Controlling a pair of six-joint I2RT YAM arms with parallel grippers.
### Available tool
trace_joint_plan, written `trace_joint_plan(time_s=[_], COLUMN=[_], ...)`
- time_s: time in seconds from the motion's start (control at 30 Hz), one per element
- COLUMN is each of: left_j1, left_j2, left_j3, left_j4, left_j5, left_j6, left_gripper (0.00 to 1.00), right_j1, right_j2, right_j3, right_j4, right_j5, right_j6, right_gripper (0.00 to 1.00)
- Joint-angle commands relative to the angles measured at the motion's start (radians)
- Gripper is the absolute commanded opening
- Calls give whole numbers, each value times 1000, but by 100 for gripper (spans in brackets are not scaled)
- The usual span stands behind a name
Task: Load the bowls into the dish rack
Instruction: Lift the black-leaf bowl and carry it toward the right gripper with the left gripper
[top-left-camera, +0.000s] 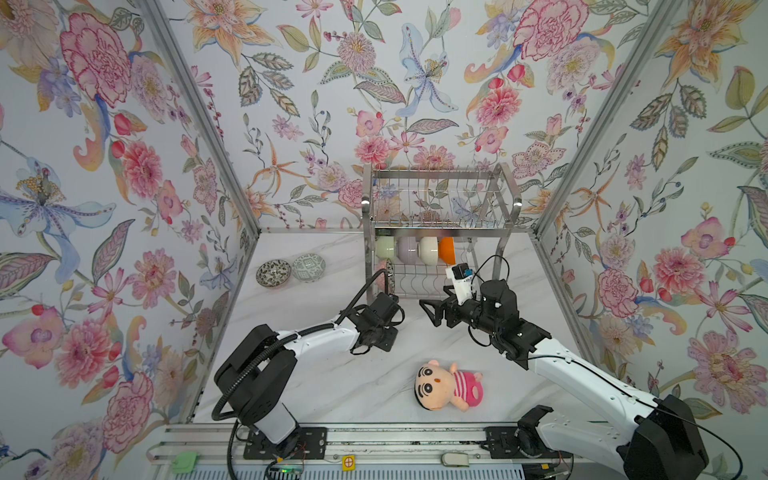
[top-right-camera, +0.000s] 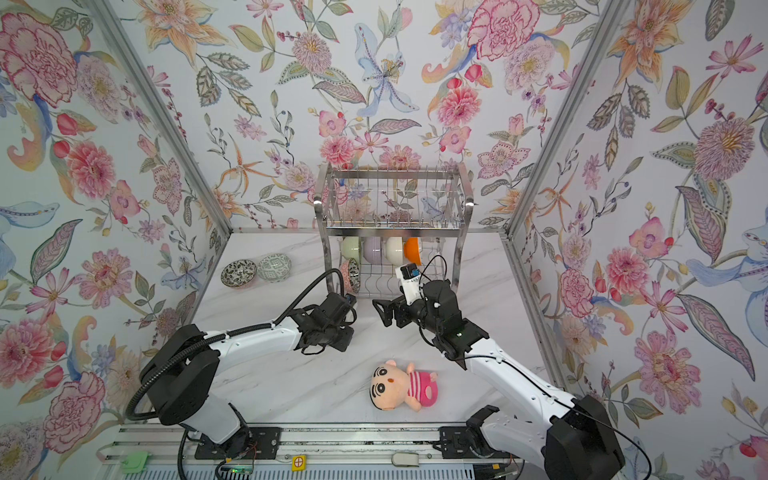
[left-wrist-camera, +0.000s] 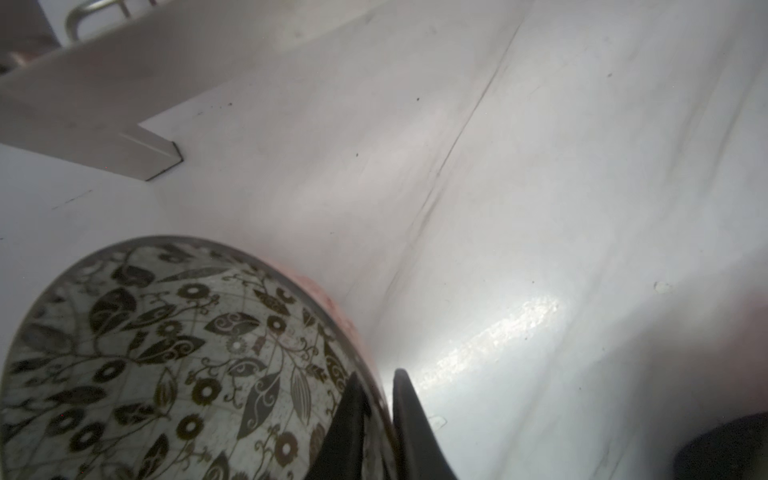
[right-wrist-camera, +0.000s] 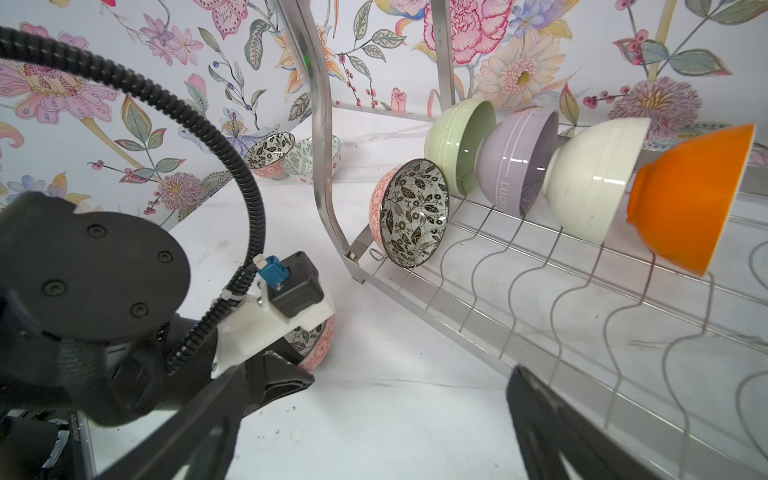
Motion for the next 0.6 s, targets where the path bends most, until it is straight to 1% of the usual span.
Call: trace_joint_plan(time_s=[0.0, 0.1, 0.13, 0.23, 0.3, 0.37, 0.57], left_j1=[-25, -33, -34, -34, -35, -35, -32], left_j2=[45, 67, 64, 49, 38, 25, -22], left_j3=[43, 60, 62, 68, 79, 87, 116], left_j4=[11, 8, 9, 7, -3, -15, -62], left_j5=[10, 7, 5, -7, -16, -31, -78], left_j6=[-2, 1, -1, 0, 7, 14, 36], left_gripper=[22, 26, 28, 39, 44, 52, 68], right_j1=[-12, -17, -17, -20, -23, -25, -29], right_j2=[-19, -16, -17, -23, -28, -33, -50], right_j3=[-17, -13, -11, -8, -7, -3, -1], right_j4=[15, 16, 12, 9, 5, -2, -8], right_j5=[-13, -23, -24, -21, -20, -21, -15], right_j6=[18, 23, 22, 23, 26, 29, 46], right_gripper=[99, 99, 99, 99, 99, 99, 99])
